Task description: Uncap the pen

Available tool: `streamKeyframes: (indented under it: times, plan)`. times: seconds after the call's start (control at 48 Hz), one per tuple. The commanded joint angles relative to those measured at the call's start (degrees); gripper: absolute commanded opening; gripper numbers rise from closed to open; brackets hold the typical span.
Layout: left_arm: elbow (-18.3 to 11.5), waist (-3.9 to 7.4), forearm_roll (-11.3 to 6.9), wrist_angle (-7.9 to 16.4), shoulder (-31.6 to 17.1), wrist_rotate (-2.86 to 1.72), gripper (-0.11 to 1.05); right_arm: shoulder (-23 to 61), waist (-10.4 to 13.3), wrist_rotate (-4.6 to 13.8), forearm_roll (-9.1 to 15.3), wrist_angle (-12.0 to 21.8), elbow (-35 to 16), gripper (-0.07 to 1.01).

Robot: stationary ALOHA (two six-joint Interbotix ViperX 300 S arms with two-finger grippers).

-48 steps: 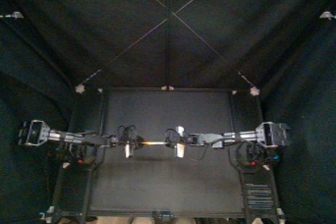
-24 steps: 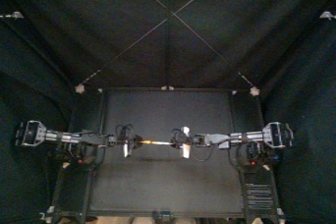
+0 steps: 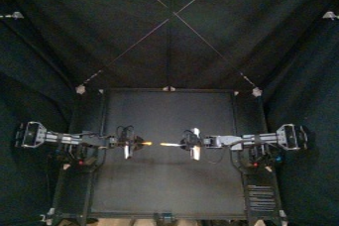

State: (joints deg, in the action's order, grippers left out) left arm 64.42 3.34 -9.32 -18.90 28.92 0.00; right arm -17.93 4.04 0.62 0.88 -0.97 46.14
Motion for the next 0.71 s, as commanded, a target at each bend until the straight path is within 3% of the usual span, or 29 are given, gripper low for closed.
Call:
streamKeyframes:
  times: [0.021, 0.25, 0.708]
  plan:
    - [-0.6, -0.09, 0.18, -0.3, 0.4, 0.18, 0.56, -3.3, 0.1, -0.09, -0.4, -0.4, 0.5, 0.52]
    - [-0.4, -0.09, 0.44, -0.3, 1.7, 0.18, 0.56, -4.3, 0.1, -0.09, -2.2, -2.0, 3.3, 0.52]
    - [1.0, -0.09, 0.44, -0.2, 4.0, 0.18, 0.56, -4.3, 0.1, -0.09, -2.3, -2.7, 4.0, 0.52]
